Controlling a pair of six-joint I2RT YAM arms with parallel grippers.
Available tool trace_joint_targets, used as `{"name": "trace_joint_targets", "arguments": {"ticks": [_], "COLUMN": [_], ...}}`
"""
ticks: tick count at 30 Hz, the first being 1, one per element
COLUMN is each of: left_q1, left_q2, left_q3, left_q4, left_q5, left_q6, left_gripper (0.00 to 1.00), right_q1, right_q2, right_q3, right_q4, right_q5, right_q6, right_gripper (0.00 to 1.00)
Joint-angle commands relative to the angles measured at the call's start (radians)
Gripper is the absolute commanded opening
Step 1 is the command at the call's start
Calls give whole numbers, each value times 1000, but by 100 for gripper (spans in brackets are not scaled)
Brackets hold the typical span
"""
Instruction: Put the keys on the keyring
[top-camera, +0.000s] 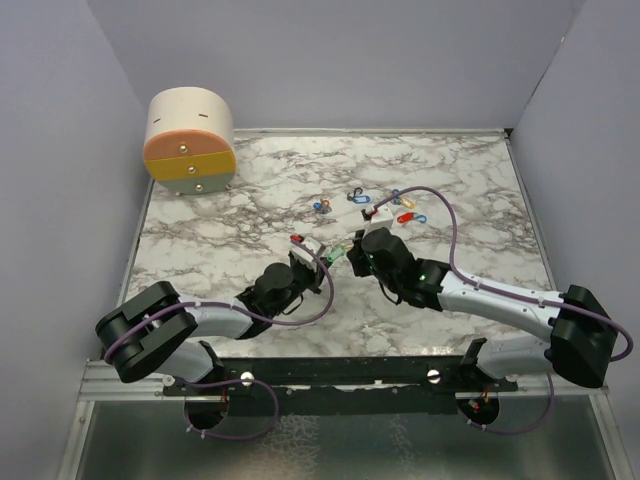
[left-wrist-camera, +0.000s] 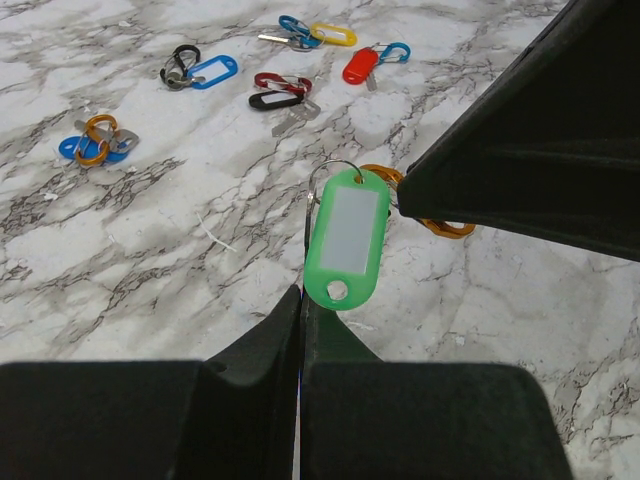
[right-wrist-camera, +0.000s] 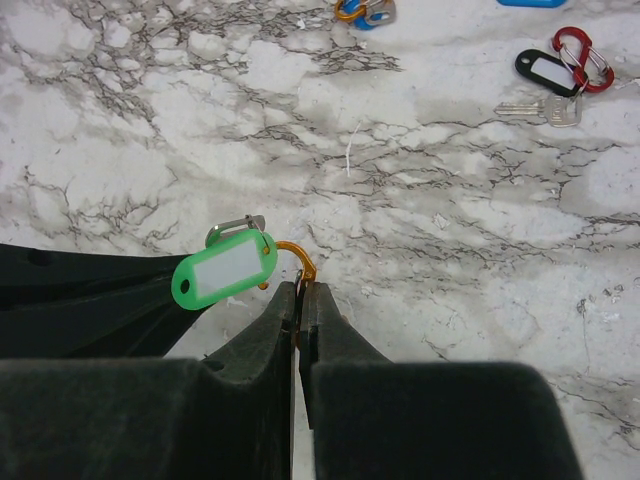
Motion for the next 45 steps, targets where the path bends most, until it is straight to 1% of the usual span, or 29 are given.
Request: {"name": "trace_joint_targets", "arguments": {"ticks": [1, 6, 7, 9, 10, 11, 12, 17, 31, 35, 37, 39, 45], "left_q1": [13, 13, 13, 14, 13, 14, 13, 14, 14, 13, 14, 15, 26], "left_q2": [-14, -18, -22, -27, -30, -34, -39, -60, -82, -80, -81, -71, 2], "left_q3": [26, 44, 46, 52, 56, 59, 63, 82, 123, 149, 164, 184, 252], "left_q4": [-26, -59, -67, -84, -93, -102, -113, -156, -229, -267, -288, -313, -393], "left_q5": [-75, -82, -85, -96, -101, -105, -108, -116, -108, -112, -116, -119, -121], "left_q6": [1, -5, -8, -10, -10, -10, -10, -6, 10, 2, -1, -6, -31], "left_gripper": [0, 0, 0, 0, 0, 0, 0, 0, 0, 0, 0, 0, 0], "right_q1": [1, 1, 1, 1, 1, 1, 1, 1, -1, -13, -18, -20, -25], "right_q2": [-11, -14, -14, -13, -13, -15, -20, -47, -84, -75, -69, -67, -105], "right_q3": [-19, -24, -22, -19, -19, -19, -21, -30, -41, -47, -48, -49, -77], "right_q4": [-58, -58, -63, -77, -86, -92, -95, -111, -154, -165, -171, -178, -173], "right_q5": [50, 52, 55, 61, 76, 93, 99, 123, 183, 191, 199, 203, 216], "right_q6": [-7, -5, -3, 6, 11, 14, 15, 21, 23, 29, 34, 38, 43], "right_gripper": [1, 1, 9, 36, 45, 50, 52, 55, 59, 64, 70, 74, 77]}}
